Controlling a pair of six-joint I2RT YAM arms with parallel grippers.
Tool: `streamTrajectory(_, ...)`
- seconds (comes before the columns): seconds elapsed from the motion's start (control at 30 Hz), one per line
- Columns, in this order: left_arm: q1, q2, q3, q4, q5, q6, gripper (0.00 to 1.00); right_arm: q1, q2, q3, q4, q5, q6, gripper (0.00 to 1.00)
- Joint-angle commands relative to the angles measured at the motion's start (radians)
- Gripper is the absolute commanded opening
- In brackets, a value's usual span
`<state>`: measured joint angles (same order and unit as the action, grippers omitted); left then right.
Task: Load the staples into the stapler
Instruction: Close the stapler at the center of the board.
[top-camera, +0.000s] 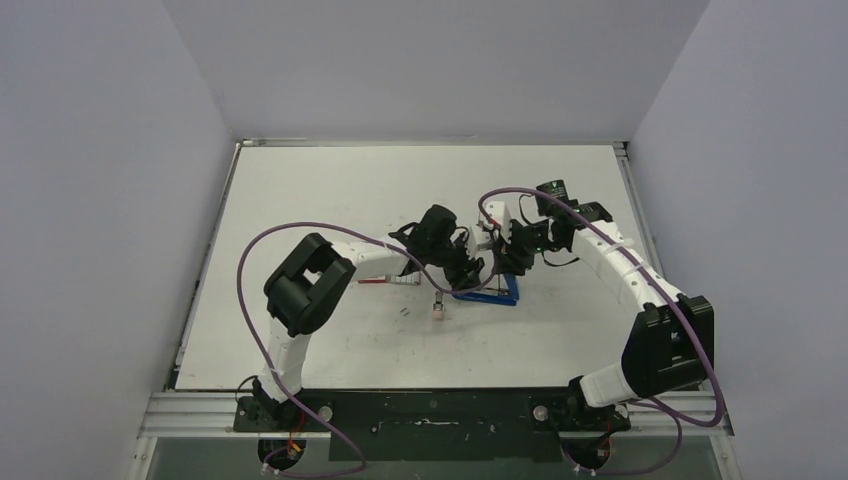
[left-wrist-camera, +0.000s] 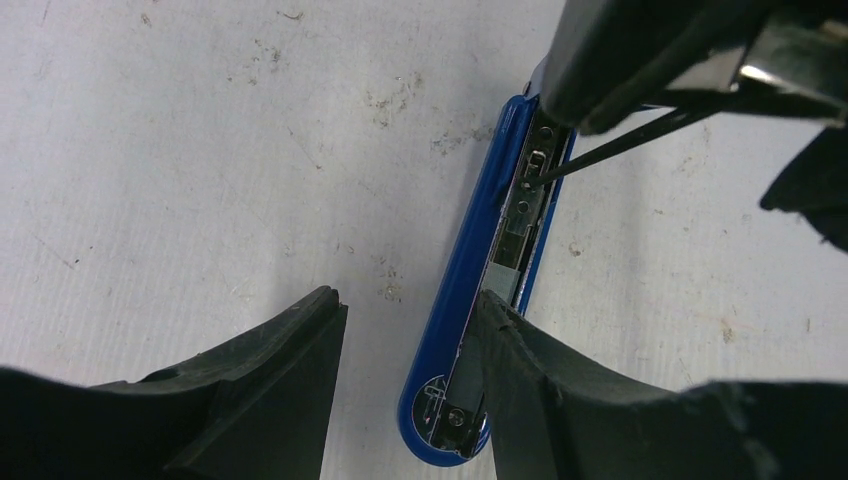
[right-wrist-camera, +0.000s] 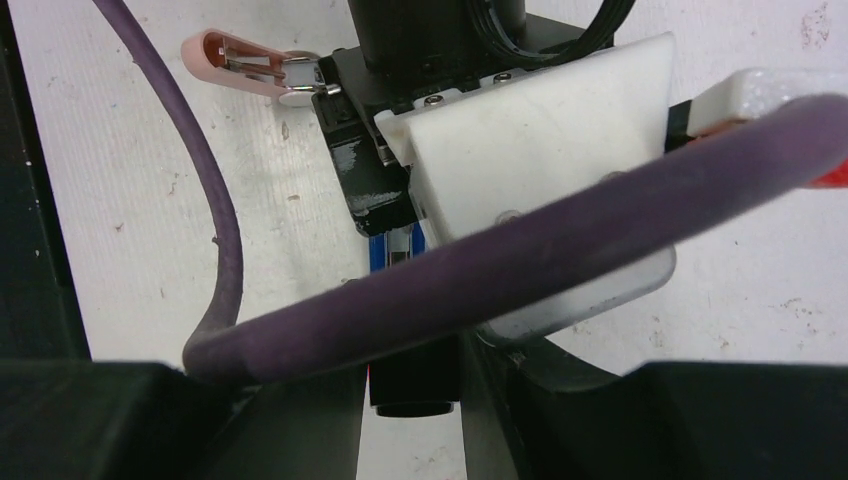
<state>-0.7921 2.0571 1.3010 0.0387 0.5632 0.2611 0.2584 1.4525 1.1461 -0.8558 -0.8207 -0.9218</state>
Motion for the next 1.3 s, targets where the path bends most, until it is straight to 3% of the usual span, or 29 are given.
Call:
streamTrajectory(0.0, 0.001, -0.007, -0.05, -0.062, -0.004, 0.018, 0.49, 0.022, 0.027, -0.02, 0.038, 0.001, 0.056, 0.16)
streamTrajectory(1.27, 0.065, -0.049, -0.128, 0.088, 0.148, -0.068, 0.51, 0.163, 0.101, -0.052, 0.217, 0.041, 0.202, 0.17)
